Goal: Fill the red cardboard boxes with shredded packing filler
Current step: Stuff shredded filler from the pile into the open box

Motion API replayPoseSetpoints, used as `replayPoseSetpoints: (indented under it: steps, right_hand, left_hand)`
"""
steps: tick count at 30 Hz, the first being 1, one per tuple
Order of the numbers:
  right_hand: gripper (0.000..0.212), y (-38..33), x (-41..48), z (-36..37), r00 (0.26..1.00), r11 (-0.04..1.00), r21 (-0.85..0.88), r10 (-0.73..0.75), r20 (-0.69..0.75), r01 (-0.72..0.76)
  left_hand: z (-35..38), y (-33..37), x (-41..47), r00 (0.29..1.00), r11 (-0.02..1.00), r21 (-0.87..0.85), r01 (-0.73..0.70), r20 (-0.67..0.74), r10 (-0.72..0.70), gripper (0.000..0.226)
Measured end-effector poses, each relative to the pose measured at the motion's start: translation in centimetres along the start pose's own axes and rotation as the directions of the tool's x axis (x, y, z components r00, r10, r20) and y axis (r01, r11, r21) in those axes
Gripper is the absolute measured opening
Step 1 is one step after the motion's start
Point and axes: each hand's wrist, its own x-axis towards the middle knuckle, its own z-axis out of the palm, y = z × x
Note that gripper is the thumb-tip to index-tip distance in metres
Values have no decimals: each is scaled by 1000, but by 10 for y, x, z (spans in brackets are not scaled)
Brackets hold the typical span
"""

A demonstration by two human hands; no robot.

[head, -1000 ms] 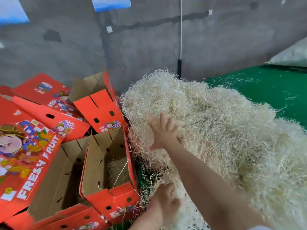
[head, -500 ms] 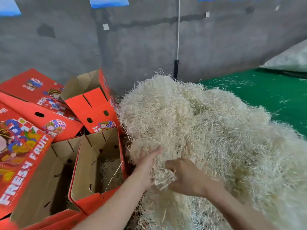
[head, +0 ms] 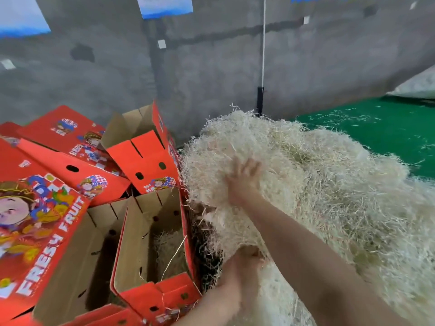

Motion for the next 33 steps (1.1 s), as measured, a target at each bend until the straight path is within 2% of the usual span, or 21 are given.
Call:
replayPoseSetpoints:
  steps: [2, 4, 8, 10, 12, 14, 15, 16, 18, 19, 20, 21, 22, 23, 24, 25, 27, 29, 30, 31, 33]
  right_hand:
    - [56, 30, -10, 24, 973, 994, -9, 107, 203, -107]
    - [42, 55, -29, 39, 953, 984, 53, 151, 263, -170]
    - [42, 77, -79, 32, 990, 971, 195, 131, 54, -140]
    - [39, 87, -111, 23, 989, 965, 229, 141, -42, -128]
    - [37, 101, -142, 15, 987, 945, 307, 143, -76, -113]
    - [45, 115, -169, 6, 995, 910, 409, 93, -28, -74]
    - [52, 122, -180, 2, 999, 887, 459, 47, 21, -51]
    - [57, 129, -188, -3, 996, 857, 513, -4, 86, -41]
    - [58, 144, -196, -14, 980, 807, 587, -59, 191, -66]
    - [55, 151, -195, -19, 987, 800, 596, -36, 159, -67]
    - [54, 157, -192, -25, 997, 805, 590, 31, 69, -66]
    - [54, 158, -185, -32, 989, 821, 567, 130, -64, -71]
    - [58, 154, -176, -37, 952, 849, 523, 217, -215, -75]
    - [65, 145, -163, -41, 900, 874, 480, 262, -348, -69]
    - [75, 133, -149, -43, 869, 889, 455, 263, -420, -49]
    - [87, 119, -135, -43, 886, 887, 461, 231, -403, -22]
    - [105, 93, -109, -34, 983, 871, 486, 138, -117, -65]
    - [87, 81, -98, -15, 990, 899, 430, 29, 140, -87]
    - [66, 80, -100, -8, 991, 910, 406, 33, 126, -82]
    - [48, 82, -101, -5, 997, 908, 413, 77, 11, -75]
    - [35, 85, -105, -18, 939, 831, 556, 195, -283, -6]
  left_hand:
    - [-6, -10, 0, 991, 977, 170, -130, 6, 131, 33]
    - [-20, -24, 6, 988, 972, 212, -101, -92, 122, 54]
    - [-28, -15, 18, 910, 992, 113, -53, -403, 95, 73]
    - [-25, -7, 25, 868, 973, 189, -135, -451, 208, 106]
    - [-22, -1, 31, 860, 917, 264, -299, -342, 378, 125]
    - [-13, 6, 36, 853, 870, 287, -401, -231, 469, 123]
    - [-5, 9, 37, 903, 899, 260, -353, -159, 400, 118]
    - [7, 7, 37, 964, 956, 178, -234, -83, 252, 110]
    - [27, 3, 34, 992, 996, 91, -7, 125, -4, 94]
    - [36, -3, 30, 988, 997, 75, 31, 147, -42, 90]
    - [42, -9, 27, 999, 998, 54, -32, 20, 31, 83]
    - [42, -17, 23, 973, 990, 79, -114, -190, 128, 75]
    - [37, -15, 20, 973, 962, 243, -121, -161, 164, 77]
    - [29, -11, 20, 944, 851, 457, -259, -67, 324, 83]
    - [27, -11, 22, 931, 726, 605, -328, 74, 359, 83]
    - [21, -5, 17, 929, 732, 572, -370, 230, 290, 82]
    - [4, -3, 12, 919, 807, 472, -356, 336, 209, 92]
    - [-16, -4, 1, 937, 914, 256, -314, 238, 255, 88]
    - [-29, 0, -4, 957, 957, 83, -278, 109, 269, 75]
    - [-43, 2, -8, 962, 959, -85, -269, -72, 263, 58]
    - [-71, 10, -8, 878, 915, -263, -306, -450, 164, 34]
